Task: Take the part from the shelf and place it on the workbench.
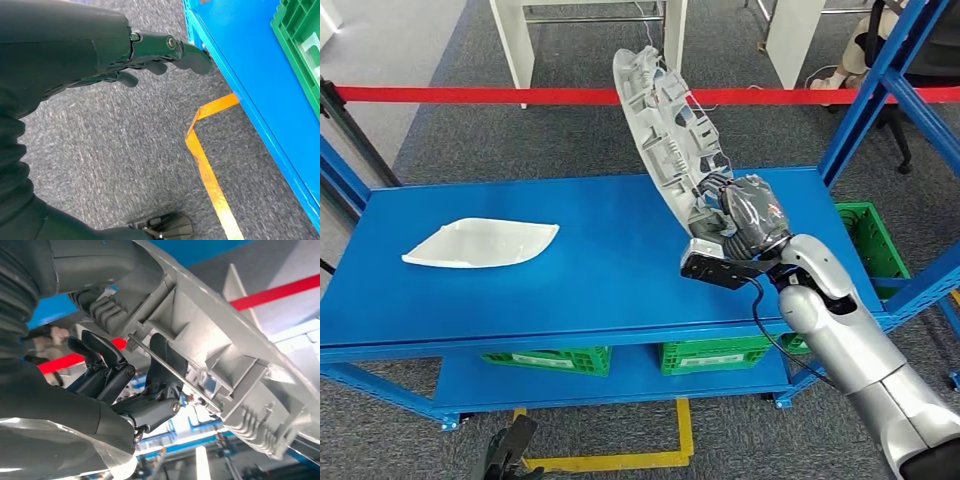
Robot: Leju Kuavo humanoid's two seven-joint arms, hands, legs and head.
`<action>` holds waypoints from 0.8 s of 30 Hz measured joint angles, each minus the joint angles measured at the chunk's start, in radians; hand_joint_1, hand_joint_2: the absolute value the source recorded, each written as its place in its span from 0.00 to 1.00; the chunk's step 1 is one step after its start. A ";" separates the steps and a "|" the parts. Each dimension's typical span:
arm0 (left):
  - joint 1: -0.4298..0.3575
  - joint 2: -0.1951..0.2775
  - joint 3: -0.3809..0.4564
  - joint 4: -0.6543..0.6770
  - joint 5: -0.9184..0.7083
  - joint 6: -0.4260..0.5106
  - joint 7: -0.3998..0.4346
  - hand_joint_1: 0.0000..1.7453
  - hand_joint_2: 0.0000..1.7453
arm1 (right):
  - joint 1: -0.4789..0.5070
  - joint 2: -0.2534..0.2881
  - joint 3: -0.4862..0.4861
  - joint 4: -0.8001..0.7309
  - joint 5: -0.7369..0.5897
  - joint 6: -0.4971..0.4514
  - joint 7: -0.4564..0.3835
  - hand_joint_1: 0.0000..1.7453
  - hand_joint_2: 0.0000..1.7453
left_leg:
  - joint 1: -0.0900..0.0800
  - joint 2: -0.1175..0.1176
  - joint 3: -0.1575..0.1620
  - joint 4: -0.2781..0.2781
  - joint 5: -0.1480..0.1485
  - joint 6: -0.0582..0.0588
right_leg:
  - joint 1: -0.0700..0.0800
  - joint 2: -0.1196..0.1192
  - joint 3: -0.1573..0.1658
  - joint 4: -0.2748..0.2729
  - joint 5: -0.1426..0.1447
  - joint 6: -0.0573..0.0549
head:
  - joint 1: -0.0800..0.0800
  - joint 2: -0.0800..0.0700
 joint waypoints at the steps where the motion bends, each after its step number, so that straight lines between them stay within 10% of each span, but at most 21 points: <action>1: 0.000 0.000 -0.001 0.000 0.000 0.004 0.002 0.00 1.00 | -0.008 0.008 0.004 -0.005 0.003 0.004 -0.002 1.00 1.00 | -0.001 0.000 -0.003 0.002 0.001 -0.005 | 0.002 0.002 0.005 -0.007 -0.006 -0.006 | -0.001 0.000; 5: -0.003 0.000 -0.005 0.000 -0.003 0.013 0.006 0.00 1.00 | -0.030 0.034 0.020 -0.033 0.020 0.012 -0.012 1.00 1.00 | 0.001 0.002 -0.019 0.038 -0.025 -0.026 | 0.000 0.002 0.008 -0.011 -0.004 -0.034 | -0.004 0.000; 10: -0.002 0.000 -0.005 0.000 -0.002 0.017 0.013 0.00 1.00 | -0.043 0.048 0.058 -0.093 0.065 -0.011 -0.034 1.00 1.00 | 0.003 0.003 -0.127 0.277 -0.117 -0.034 | 0.003 0.002 0.015 -0.012 -0.007 -0.047 | -0.007 0.000; 14: -0.003 0.000 -0.005 0.000 0.007 0.033 0.033 0.00 1.00 | -0.066 0.048 0.095 -0.138 0.113 -0.014 -0.029 1.00 1.00 | -0.003 0.003 -0.046 0.089 -0.002 -0.011 | 0.009 0.005 0.021 -0.011 -0.008 -0.047 | -0.007 0.000; 19: -0.006 -0.002 -0.004 0.000 0.019 0.059 0.051 0.00 1.00 | -0.115 0.052 0.135 -0.158 0.126 0.002 -0.009 1.00 1.00 | -0.003 0.004 -0.016 0.002 0.018 0.006 | 0.013 0.005 0.005 -0.005 -0.014 -0.025 | -0.005 0.000; 24: -0.013 -0.008 -0.002 0.000 0.026 0.083 0.057 0.00 1.00 | -0.155 0.053 0.175 -0.161 0.117 0.016 -0.003 1.00 1.00 | 0.002 0.006 -0.031 -0.007 0.038 0.019 | 0.010 0.002 -0.081 0.236 -0.166 -0.007 | -0.003 0.000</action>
